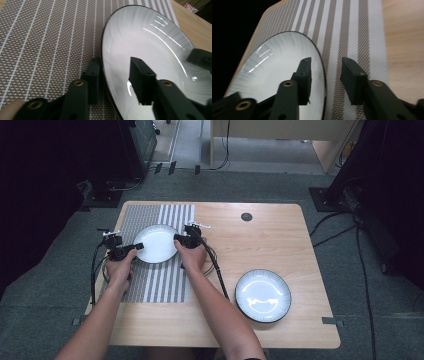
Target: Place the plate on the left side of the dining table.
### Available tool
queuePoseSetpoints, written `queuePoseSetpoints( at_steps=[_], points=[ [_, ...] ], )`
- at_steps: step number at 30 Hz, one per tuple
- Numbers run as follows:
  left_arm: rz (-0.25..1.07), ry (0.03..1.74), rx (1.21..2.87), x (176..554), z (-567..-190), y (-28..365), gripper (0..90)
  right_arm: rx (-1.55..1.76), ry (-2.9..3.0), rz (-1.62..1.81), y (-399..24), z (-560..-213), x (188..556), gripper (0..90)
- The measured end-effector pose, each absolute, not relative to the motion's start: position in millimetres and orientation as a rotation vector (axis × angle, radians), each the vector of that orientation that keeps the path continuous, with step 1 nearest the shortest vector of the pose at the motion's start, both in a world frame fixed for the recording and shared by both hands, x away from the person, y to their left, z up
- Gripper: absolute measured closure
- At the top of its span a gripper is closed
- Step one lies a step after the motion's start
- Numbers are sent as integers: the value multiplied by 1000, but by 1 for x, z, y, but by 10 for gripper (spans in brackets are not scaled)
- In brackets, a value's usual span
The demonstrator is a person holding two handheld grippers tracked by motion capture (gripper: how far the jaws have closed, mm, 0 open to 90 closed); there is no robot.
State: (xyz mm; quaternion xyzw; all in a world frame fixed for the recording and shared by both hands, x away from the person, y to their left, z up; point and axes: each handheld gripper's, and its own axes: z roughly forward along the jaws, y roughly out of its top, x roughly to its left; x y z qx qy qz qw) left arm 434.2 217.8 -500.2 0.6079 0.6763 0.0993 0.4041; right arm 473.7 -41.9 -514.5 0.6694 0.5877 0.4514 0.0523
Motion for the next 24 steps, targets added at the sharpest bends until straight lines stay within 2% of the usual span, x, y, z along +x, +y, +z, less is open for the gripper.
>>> queuePoseSetpoints(
  at_steps=[1,3,4,5,6,9,11,12,18,20,24],
  points=[
    [264,1685,1560,430,-496,216,507,1986,1798,1341,-44,-514,473,540],
    [267,1676,1569,429,-494,215,428,1950,1822,1310,-47,-513,472,523],
    [270,1667,1584,427,-492,214,428,1950,1822,1310,-47,-513,472,523],
    [266,1659,1592,425,-491,213,389,1932,1835,1294,-49,-513,472,529],
    [266,1648,1608,421,-489,211,311,1883,1879,1280,-52,-510,470,521],
    [305,1631,1634,415,-485,207,227,1846,1902,1302,-57,-505,467,486],
    [317,1620,1647,412,-484,206,212,1840,1911,1299,-58,-504,466,468],
    [341,1598,1661,407,-481,204,183,1835,1931,1283,-62,-503,465,429],
    [377,1550,1685,391,-477,202,165,1823,1980,1252,-72,-499,461,396],
    [389,1540,1688,383,-476,203,147,1837,1996,1220,-78,-497,459,347],
    [404,1524,1702,375,-474,204,140,1832,2021,1182,-84,-494,457,335]
  ],
)
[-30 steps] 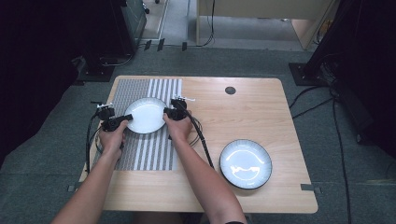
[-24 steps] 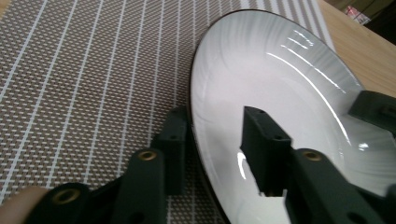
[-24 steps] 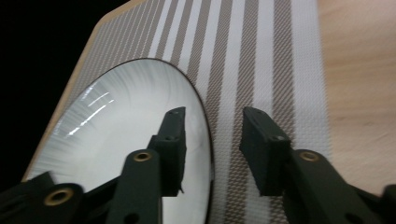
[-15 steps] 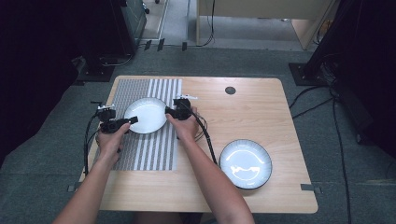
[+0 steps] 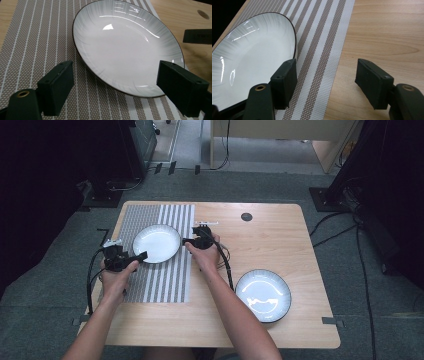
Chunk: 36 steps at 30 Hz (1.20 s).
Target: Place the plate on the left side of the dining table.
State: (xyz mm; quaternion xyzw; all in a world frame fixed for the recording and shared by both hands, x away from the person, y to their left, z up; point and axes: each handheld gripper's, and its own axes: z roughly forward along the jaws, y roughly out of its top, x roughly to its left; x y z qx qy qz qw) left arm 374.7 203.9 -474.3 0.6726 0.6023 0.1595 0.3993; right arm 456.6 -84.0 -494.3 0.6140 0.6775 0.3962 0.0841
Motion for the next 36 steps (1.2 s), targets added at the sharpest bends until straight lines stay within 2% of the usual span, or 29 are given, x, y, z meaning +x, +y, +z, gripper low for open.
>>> queuePoseSetpoints(
  at_steps=[18,36],
  points=[
    [409,1491,1676,322,-468,210,122,1721,2040,1323,-112,-457,417,283],
    [446,1475,1718,268,-478,230,122,1674,1978,1307,-181,-442,380,276]
  ],
)
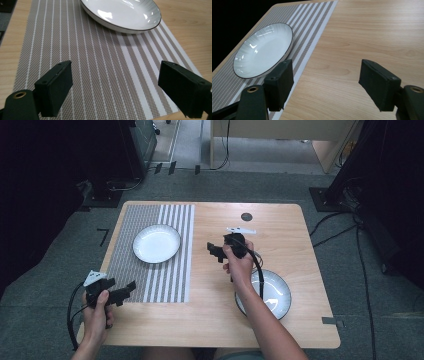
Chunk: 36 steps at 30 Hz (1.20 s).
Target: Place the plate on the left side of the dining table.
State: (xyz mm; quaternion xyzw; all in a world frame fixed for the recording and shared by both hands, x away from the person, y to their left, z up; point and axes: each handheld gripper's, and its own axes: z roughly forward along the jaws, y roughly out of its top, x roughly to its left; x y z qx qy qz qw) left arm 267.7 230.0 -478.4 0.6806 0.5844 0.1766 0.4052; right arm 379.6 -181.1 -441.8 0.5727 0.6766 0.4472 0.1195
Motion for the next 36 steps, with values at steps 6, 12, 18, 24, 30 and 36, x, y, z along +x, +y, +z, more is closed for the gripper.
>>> queuePoseSetpoints(
  at_steps=[6,12,18,24,30,36],
  points=[
    [451,1486,1701,255,-483,235,123,1684,1951,1322,-202,-440,370,277],
    [476,1489,1713,242,-491,235,123,1687,1930,1329,-223,-439,355,277],
    [508,1507,1739,235,-498,237,123,1704,1885,1338,-244,-441,343,277],
    [571,1524,1776,226,-504,244,123,1724,1855,1319,-266,-445,330,277],
    [591,1546,1805,218,-510,251,123,1737,1826,1294,-288,-449,316,277],
    [602,1547,1823,215,-513,254,123,1763,1774,1284,-314,-452,294,277]
  ],
)
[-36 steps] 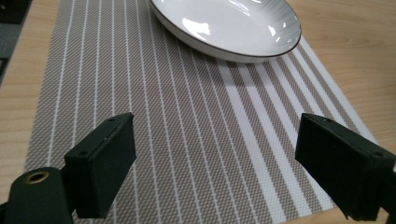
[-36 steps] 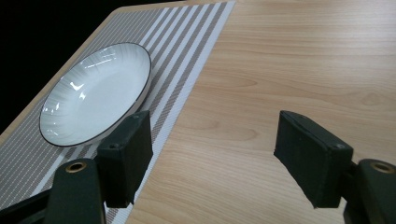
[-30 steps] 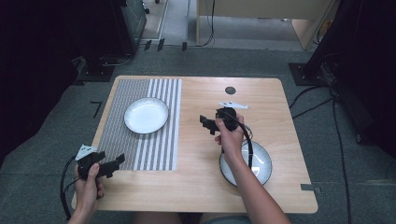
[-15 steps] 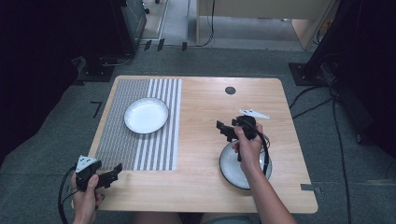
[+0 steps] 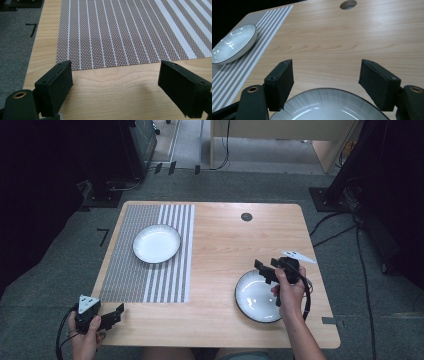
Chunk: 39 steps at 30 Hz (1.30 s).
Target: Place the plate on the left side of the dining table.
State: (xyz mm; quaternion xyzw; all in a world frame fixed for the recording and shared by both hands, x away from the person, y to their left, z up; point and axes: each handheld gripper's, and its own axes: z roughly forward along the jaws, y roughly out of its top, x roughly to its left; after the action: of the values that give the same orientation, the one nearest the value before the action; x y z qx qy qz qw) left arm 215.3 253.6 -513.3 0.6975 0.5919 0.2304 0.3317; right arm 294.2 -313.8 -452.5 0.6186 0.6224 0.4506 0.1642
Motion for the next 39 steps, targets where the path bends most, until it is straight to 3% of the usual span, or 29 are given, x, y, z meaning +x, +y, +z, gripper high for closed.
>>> queuePoseSetpoints(
  at_steps=[17,39],
  points=[
    [673,1524,1868,212,-519,246,123,1826,1683,1226,-373,-469,251,277],
    [662,1519,1861,212,-520,247,121,1890,1615,1084,-424,-498,204,283]
  ],
)
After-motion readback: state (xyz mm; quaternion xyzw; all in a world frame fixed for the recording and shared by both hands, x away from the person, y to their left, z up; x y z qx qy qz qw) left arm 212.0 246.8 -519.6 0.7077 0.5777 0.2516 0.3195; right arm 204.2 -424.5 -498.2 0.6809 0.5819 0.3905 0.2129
